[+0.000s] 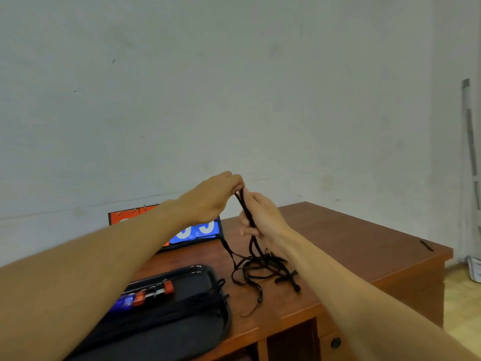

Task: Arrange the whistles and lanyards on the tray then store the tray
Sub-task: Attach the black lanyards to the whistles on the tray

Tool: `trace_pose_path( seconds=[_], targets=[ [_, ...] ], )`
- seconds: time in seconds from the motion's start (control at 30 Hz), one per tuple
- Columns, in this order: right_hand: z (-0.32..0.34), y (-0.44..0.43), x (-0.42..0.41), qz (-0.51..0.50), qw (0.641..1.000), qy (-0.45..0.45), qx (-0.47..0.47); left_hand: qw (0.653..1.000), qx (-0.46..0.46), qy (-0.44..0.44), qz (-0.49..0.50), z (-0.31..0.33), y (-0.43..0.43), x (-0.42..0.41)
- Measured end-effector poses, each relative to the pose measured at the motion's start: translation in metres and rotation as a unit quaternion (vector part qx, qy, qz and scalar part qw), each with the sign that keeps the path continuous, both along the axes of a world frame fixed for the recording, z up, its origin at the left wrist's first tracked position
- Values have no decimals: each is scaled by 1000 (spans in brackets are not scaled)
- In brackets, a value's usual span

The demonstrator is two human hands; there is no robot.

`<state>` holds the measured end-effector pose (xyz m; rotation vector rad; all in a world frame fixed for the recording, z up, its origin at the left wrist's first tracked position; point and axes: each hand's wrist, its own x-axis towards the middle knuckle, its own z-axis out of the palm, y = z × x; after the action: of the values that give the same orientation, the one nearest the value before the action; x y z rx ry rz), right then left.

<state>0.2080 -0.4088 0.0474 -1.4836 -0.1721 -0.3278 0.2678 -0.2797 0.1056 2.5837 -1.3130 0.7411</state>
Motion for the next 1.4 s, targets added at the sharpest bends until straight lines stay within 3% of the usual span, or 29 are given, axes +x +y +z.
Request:
trace_pose_path(
  seconds=[0.23, 0.33, 0.43, 0.57, 0.93, 1.0, 1.23, 1.4],
  targets=[
    [5, 9, 3, -48, 998, -29, 0, 997, 33, 43, 57, -1, 45, 0],
    [-3, 7, 4, -88, 995, -35, -38, 996, -3, 62, 59, -2, 54, -2],
    [-14, 9, 3, -68, 987, -44, -138, 987, -108, 117, 36, -3, 46, -10],
    [-34, 21, 12, -31, 942, -31, -334, 956, -213, 200, 13, -1, 33, -14],
    [-26, 15, 18, 96, 966, -6, -241, 875, -348, 336, -15, -2, 7, -4],
    [-24, 8, 23, 88, 962, 0, -257, 866, -359, 348, -17, 2, 3, 1],
    [-24, -32, 70, -97, 895, 78, -428, 904, -310, 293, 36, 6, 7, 31],
    [-18, -45, 80, -256, 786, 151, -542, 918, -249, 302, 61, -3, 8, 45]
  ],
)
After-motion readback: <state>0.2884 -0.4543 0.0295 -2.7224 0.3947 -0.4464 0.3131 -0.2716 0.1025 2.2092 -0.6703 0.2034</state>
